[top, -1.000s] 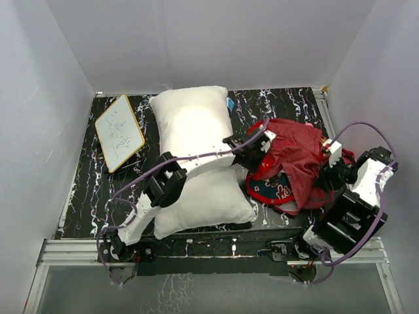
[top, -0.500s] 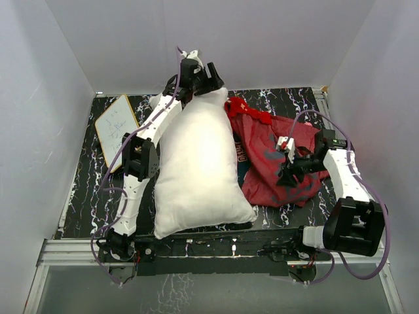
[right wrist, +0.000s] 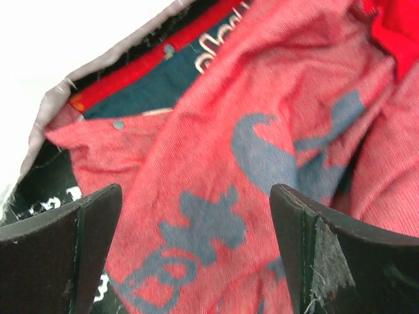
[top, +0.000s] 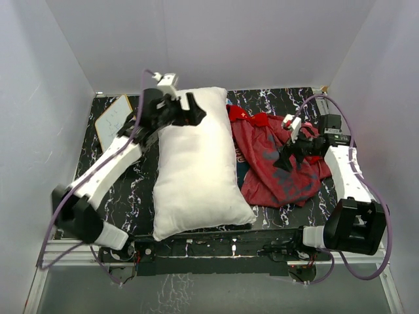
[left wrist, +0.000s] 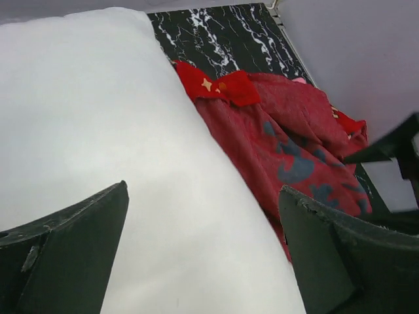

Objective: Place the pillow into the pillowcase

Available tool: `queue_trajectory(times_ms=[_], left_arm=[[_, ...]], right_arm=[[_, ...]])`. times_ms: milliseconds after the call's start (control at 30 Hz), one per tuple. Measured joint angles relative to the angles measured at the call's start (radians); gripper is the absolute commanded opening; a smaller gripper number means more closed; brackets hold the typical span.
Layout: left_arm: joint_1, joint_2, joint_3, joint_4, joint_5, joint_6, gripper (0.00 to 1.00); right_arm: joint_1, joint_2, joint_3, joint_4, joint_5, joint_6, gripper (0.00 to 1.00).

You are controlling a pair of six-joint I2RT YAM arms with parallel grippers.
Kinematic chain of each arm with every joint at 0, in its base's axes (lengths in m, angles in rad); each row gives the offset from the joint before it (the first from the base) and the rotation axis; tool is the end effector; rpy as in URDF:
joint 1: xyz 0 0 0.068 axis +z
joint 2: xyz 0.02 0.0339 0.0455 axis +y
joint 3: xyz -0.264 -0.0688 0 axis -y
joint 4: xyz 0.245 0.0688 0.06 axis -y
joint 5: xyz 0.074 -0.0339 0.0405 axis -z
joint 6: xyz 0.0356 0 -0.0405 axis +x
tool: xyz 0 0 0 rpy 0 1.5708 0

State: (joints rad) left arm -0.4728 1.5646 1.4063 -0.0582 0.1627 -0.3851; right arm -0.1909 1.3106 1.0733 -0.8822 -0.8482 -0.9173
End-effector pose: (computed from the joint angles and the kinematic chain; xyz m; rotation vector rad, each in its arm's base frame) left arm 0.3324 -0.1765 0.3747 0.2017 1.8382 -0.7538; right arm 0.2474 -0.0206 0.2816 -1.0235 2.0326 0.5957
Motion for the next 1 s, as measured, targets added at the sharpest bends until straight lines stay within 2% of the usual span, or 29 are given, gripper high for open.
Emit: queue_trajectory(times_ms=[133,300,467,700,833,900,1000], left_arm=[[0.021,-0.324,-0.215,-0.031,0.010,0.017,0.97],[0.029,-0.542,-0.325,-0.172,-0.018,0.026,0.97],[0.033,-0.619,-0.393,-0.321,-0.068,0.008,0.97],[0.043,-0.551,-0.416,-0.400,-0.113,-0.018,0.96],[0.064,-0.503,-0.427,-0.391,-0.136,-0.023,0.78],[0.071,-0.470,-0.446,-0.387,-0.137,-0.032,0.63],[0.075,-0.457,-0.505,-0.376,-0.124,-0.058,0.41]], right_arm=[[0.113,0.027,-0.011,0.100,0.002,0.098,0.99],[0.256,0.090,-0.009,0.212,-0.024,0.230,0.99],[0.331,0.200,0.078,0.259,-0.101,0.404,0.99],[0.402,0.310,0.164,0.392,-0.162,0.690,0.98],[0.437,0.350,0.166,0.447,-0.141,0.789,0.95],[0.468,0.384,0.174,0.467,-0.125,0.816,0.92],[0.520,0.485,0.243,0.456,-0.114,0.830,0.77]])
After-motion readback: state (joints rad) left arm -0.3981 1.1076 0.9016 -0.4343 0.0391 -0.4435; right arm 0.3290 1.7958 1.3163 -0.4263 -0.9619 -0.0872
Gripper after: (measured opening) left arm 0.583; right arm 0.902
